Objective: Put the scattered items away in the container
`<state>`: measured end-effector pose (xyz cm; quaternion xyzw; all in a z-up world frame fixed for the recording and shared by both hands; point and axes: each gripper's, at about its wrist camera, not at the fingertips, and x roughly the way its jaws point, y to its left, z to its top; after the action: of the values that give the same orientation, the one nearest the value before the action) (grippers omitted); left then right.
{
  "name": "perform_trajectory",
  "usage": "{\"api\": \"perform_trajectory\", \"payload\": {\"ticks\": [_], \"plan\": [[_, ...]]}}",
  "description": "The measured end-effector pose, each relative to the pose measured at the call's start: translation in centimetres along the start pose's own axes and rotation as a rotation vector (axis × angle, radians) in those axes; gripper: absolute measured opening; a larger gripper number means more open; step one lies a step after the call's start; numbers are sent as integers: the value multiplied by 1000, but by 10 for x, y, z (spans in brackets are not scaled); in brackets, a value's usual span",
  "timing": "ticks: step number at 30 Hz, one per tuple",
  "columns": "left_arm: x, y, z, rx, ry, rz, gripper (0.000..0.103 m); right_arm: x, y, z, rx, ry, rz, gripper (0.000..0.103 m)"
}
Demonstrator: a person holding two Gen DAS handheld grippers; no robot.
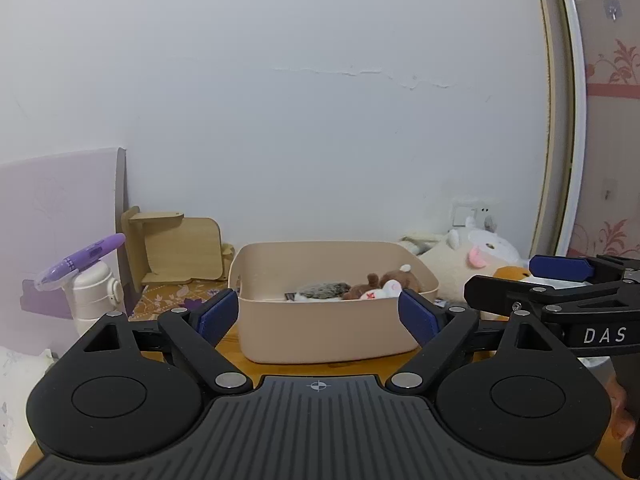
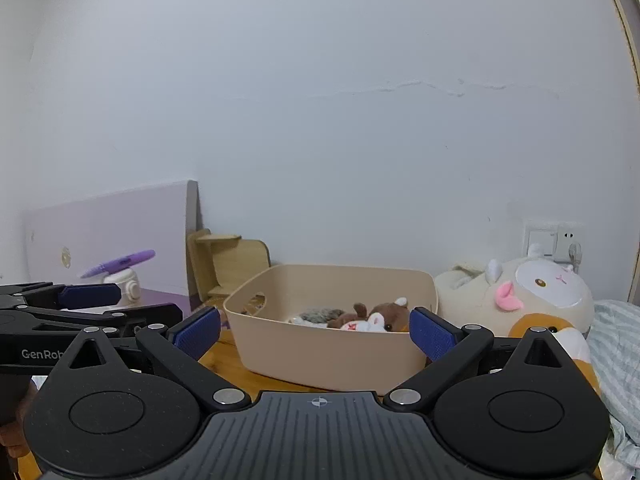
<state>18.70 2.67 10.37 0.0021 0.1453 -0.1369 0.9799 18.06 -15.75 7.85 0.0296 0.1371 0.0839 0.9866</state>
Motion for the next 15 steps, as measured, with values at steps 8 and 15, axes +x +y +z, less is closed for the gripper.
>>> {"api": "perform_trajectory", "payload": {"ticks": [8,15], "plan": [[-27,-4,-5,1,-23,-12,90,-27,9,-4,-13,-26,20,103],[-46,-10,-14,12,-26,-24,90,-50,15,-10,-22,-39,30,103]]}}
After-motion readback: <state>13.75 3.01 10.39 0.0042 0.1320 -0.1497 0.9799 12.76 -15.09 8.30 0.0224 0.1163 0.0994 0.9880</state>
